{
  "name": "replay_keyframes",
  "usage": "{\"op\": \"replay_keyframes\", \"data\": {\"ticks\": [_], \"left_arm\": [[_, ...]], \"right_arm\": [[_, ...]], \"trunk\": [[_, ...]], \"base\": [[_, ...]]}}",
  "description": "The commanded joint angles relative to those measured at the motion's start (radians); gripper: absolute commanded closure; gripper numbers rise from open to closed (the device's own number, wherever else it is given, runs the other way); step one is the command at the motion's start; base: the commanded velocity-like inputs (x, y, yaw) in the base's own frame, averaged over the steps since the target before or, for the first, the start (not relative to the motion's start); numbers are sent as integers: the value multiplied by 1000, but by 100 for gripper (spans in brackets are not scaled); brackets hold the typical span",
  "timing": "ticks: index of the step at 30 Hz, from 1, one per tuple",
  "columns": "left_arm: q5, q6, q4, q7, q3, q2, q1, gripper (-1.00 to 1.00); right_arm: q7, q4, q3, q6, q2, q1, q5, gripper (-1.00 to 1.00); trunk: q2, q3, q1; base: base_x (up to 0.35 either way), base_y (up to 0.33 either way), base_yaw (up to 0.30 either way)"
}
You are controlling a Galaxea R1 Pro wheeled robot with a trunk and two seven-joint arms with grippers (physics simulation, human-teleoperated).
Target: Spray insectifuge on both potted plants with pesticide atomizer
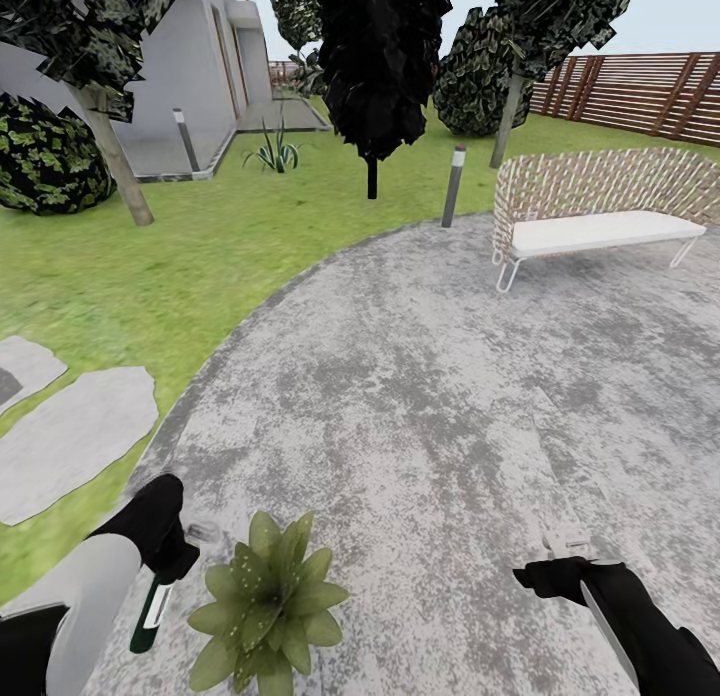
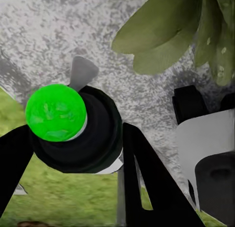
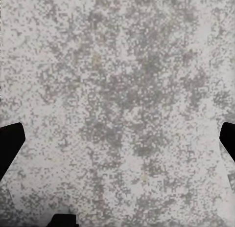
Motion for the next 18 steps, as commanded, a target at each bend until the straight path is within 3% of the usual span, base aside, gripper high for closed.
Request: {"op": "replay_keyframes", "data": {"ticks": [1,5,15,18], "left_arm": [[-12,-4,18,-8,7,-1,0,100],[-7,-47,116,-6,9,-3,10,100],[-9,-47,132,-4,12,7,22,100],[-8,-48,133,-4,12,9,68,100]], "right_arm": [[7,-1,-2,5,1,0,5,-100],[7,-1,-2,5,1,0,5,-100],[7,-3,-3,5,0,0,6,-100],[7,-3,-3,5,0,0,6,-100]], "trunk": [[0,-1,0],[0,-1,0],[0,-1,0],[0,-1,0]], "base": [[0,0,0],[0,0,0],[0,0,0],[0,0,0]]}}
